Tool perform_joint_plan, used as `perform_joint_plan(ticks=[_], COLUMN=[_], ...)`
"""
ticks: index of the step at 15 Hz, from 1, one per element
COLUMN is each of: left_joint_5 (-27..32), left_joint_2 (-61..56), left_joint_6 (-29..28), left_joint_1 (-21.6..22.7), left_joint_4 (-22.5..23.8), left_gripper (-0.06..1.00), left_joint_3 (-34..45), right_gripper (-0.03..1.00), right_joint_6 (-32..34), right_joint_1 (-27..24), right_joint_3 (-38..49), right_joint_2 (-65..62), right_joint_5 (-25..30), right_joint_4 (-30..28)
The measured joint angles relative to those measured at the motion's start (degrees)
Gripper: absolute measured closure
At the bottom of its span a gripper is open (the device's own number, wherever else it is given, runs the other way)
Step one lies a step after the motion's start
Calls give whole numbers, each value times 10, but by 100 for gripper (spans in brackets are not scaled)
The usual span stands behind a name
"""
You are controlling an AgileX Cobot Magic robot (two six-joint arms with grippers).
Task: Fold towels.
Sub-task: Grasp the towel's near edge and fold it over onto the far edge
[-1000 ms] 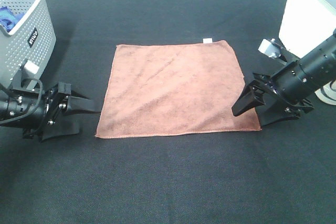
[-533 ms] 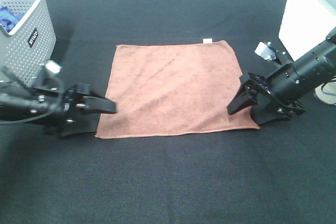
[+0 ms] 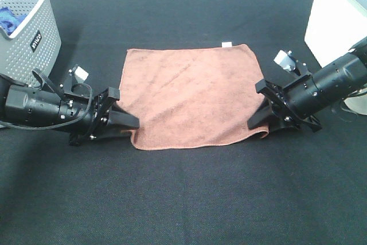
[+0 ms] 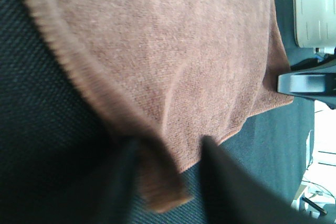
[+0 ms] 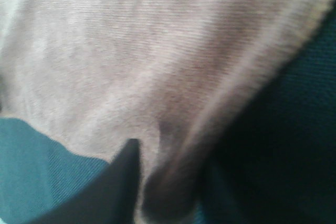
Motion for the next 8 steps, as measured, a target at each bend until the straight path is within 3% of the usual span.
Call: perform_joint_plan(ticks=[1,2,3,5,6,8], left_joint_5=[0,-1,-2,-1,-2,-6], left_joint_2=[0,0,0,-1,-9,-36], left_joint_6=[0,-5,-9,-29,-50,-67], left_joint_1=[0,-1,-1,1,1,1], left_joint_4=[0,1,1,9,52,85], left_gripper=[62,88,93,94,94,94], left_joint_3=[0,-1,-1,-1,0,14], right_gripper=[65,83,93,97,97,97], right_joint_6=[0,11,14,25,28,44], right_joint_1=[0,0,0,0,0,0], right_joint_3=[0,0,0,0,0,20], right_joint_2=[0,3,3,3,1,-30], right_joint_5=[0,-2,-5,-1,3,1], right_joint_4=[0,-2,-7,-12,-16,-35])
